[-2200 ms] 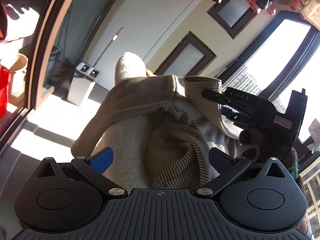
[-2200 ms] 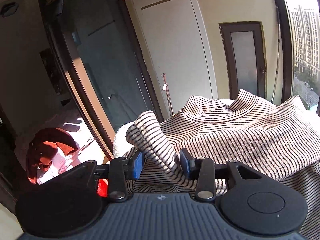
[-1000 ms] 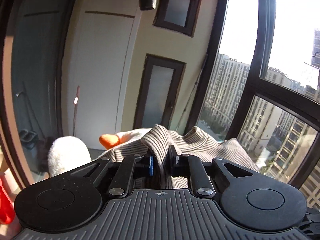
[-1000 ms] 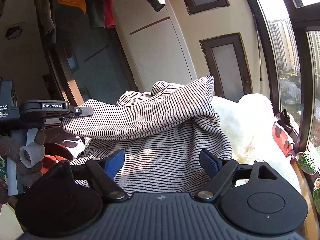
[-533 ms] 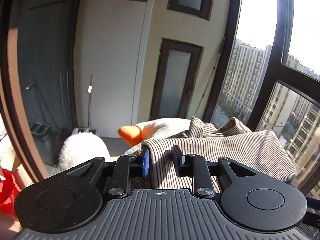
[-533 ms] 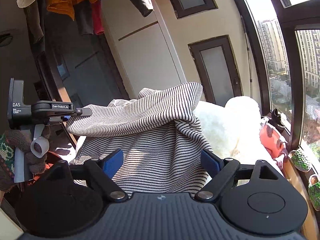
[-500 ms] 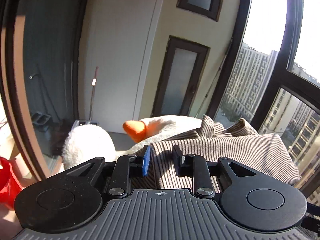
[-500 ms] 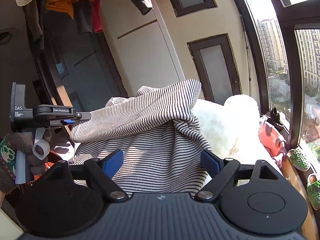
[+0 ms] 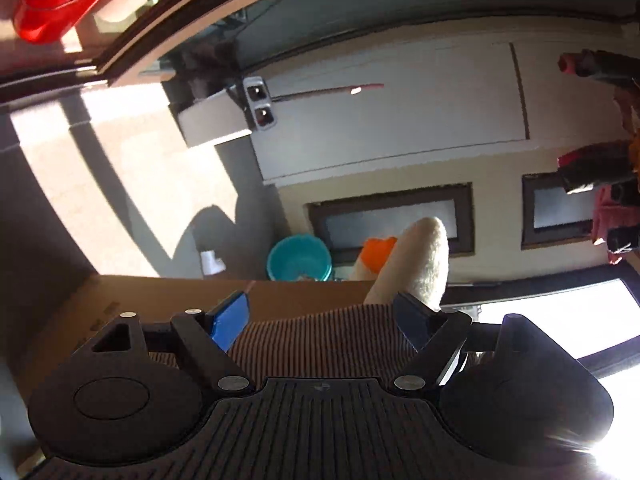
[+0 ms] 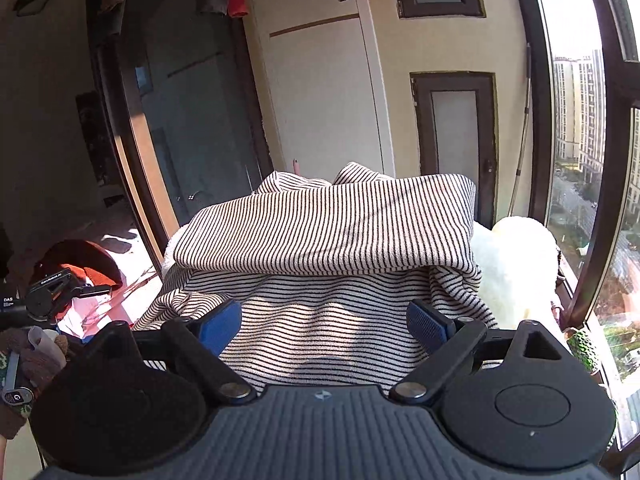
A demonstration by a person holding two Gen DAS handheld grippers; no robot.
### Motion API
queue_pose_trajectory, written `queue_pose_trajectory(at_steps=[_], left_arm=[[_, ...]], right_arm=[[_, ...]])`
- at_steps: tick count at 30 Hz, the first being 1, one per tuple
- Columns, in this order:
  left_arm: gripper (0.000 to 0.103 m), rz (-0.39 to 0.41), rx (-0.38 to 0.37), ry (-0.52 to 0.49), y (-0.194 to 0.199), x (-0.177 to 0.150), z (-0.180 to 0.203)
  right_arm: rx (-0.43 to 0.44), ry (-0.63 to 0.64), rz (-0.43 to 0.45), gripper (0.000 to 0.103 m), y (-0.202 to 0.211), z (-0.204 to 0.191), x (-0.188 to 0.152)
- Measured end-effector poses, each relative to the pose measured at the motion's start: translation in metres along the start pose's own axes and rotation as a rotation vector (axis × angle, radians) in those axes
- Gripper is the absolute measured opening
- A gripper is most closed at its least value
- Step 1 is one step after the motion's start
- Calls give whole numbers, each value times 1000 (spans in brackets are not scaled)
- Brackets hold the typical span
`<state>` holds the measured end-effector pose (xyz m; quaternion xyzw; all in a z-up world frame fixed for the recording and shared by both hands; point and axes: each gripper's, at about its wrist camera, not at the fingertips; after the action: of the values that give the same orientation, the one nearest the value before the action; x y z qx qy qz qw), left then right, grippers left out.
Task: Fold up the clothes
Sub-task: 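Grasp the other sleeve with the left gripper and lift it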
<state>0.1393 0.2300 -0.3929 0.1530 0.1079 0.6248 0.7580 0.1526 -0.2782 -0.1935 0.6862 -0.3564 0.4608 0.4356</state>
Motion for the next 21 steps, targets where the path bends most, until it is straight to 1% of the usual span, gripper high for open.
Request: queue_pose_trajectory(at_steps=[2,3,4,5,7,8,11,12,14,17,18,19,20,21], left_arm=[[85,-74,-20,150,-4,-5,-40],[88,-104,-26,206,-6,-10,-55],[93,-130,-30,254,-10,-15,-67],[94,-151,-32,290,-13,-20,-76],[94,-189,-32,358,-19,-30,-92],[94,-202,-17,397,-22,-35,-99],[94,-226,49,458,-36,-45,-113],[94,-231,56,479,-40,-47,-116],[94,-238,47,531,-49,-52,-122],[93,-193,22,591,-59,-54,-126],[86,-177,12,595,-60,-53,-125],[74,-161,2,586,-60,-52,-123],[67,-139,-3,568,-60,-49,-119],[51,-117,-4,540,-57,-46,-115]], right_arm=[[17,-4,-8,90,-3,-12,6],[26,1,-18,90,-5,-19,8],[34,11,-32,90,-6,-25,9],[38,25,-42,90,-6,-32,9],[40,55,-55,90,-4,-44,8],[38,67,-58,90,-2,-49,7],[25,95,-55,91,6,-61,3],[20,99,-54,91,9,-63,2],[7,102,-52,92,15,-66,0],[-4,81,-36,92,25,-66,0],[-4,68,-29,92,28,-65,0],[-3,51,-21,92,32,-63,0],[-2,34,-12,93,37,-61,1],[-1,14,-2,94,41,-57,3]])
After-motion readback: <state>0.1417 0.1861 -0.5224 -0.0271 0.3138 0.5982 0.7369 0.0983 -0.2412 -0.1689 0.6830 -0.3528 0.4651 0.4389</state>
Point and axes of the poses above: each gripper's, at about its wrist camera, not at the fingertips, and y roughly against the way its jaws point, z to its right, x to its top, and after that the axes turned 12 degrees about z, right-handed
